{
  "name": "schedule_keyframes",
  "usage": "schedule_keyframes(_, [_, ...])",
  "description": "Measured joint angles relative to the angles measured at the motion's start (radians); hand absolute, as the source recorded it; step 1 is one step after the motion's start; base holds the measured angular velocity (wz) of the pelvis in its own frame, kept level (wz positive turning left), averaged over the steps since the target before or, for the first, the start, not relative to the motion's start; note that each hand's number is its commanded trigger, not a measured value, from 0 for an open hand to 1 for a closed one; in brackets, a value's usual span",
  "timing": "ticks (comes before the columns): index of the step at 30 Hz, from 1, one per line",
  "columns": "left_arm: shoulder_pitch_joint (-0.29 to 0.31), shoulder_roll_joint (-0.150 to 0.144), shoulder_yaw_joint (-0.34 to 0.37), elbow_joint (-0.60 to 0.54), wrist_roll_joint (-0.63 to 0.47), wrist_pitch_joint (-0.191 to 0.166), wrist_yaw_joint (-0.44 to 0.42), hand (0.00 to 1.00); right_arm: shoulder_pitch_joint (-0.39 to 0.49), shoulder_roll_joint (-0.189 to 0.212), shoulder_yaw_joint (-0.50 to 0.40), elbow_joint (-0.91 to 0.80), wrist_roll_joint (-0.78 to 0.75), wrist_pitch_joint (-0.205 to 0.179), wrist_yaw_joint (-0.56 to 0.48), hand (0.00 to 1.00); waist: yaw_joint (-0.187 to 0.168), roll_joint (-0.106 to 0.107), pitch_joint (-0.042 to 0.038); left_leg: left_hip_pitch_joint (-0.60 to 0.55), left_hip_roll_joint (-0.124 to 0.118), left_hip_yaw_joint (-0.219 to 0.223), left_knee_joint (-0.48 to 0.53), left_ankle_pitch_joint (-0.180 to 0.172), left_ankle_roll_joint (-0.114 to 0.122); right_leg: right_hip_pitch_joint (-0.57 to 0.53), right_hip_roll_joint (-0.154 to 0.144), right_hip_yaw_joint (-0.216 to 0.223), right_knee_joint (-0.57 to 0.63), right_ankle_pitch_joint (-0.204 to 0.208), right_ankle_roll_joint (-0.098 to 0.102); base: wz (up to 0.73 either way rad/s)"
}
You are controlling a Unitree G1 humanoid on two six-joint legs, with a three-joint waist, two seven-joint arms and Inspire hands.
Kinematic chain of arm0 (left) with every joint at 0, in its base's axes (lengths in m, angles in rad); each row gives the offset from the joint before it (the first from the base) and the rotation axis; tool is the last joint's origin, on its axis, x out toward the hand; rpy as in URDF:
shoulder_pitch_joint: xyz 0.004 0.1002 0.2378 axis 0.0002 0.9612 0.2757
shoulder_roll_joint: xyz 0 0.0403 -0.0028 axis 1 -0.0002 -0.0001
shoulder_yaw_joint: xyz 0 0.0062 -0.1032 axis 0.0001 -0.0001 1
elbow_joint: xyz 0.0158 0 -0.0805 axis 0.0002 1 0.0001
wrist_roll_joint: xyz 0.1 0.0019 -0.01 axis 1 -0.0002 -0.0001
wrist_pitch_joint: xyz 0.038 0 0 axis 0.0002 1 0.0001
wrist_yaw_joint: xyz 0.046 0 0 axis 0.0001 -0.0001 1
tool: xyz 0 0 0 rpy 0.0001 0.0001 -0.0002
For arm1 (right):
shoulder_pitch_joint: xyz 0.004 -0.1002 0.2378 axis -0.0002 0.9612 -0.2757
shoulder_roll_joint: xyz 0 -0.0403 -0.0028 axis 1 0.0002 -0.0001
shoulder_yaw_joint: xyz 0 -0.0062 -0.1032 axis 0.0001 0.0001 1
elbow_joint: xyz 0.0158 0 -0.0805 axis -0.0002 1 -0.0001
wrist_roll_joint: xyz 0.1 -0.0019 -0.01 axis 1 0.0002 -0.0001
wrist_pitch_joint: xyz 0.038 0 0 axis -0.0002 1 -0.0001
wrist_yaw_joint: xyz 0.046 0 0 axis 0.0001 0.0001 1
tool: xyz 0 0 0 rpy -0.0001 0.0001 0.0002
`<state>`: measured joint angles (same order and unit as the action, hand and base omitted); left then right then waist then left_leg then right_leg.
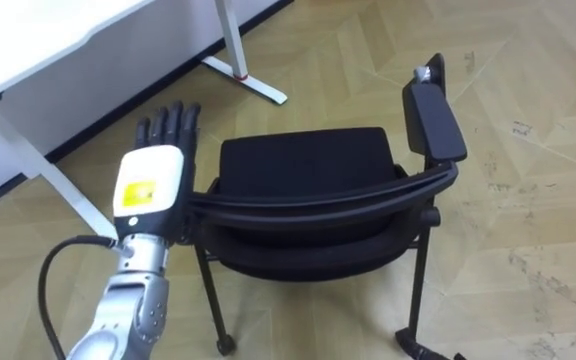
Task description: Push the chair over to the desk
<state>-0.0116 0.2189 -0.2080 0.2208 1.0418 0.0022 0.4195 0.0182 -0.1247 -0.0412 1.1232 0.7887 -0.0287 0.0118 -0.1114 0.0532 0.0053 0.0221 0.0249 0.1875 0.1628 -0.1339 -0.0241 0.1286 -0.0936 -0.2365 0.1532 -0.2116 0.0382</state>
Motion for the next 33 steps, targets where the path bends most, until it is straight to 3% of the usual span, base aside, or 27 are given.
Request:
schedule_keyframes(14, [0.000, 0.001, -0.056, 0.003, 0.020, 0.001, -0.018, 0.00, -0.011, -0.002, 0.059, 0.000, 0.004, -0.006, 0.001, 0.00, -0.017, 0.000, 0.0001, 0.001, 0.000, 0.001, 0.000, 0.000, 0.000, 0.001, 0.000, 0.001, 0.000, 0.000, 0.000, 0.00])
schedule_keyframes(26, [-0.014, -0.007, -0.070, 0.126, 0.021, 0.001, -0.038, 0.00, -0.009, -0.005, 0.041, 0.029, -0.009, -0.003, 0.016, 0.00, -0.034, 0.008, 0.0024, 0.006, 0.000, 0.006, -0.001, 0.000, 0.000, 0.002, 0.000, 0.012, 0.000, 0.000, 0.000, -0.01])
schedule_keyframes(30, [-0.018, -0.008, -0.070, 0.150, 0.019, 0.001, -0.038, 0.00, -0.008, -0.009, 0.015, 0.030, -0.012, -0.002, 0.028, 0.00, -0.044, 0.015, -0.0022, 0.010, 0.000, 0.013, -0.001, 0.000, 0.000, 0.004, 0.000, 0.019, 0.001, 0.001, 0.000, -0.03])
schedule_keyframes(33, [-0.025, -0.012, -0.069, 0.190, 0.018, 0.000, -0.025, 0.00, -0.009, -0.015, 0.008, 0.032, -0.008, -0.002, 0.034, 0.00, -0.048, 0.015, 0.0009, 0.019, 0.000, 0.014, -0.001, 0.000, 0.000, 0.014, 0.000, 0.021, 0.000, 0.001, 0.000, 0.00])
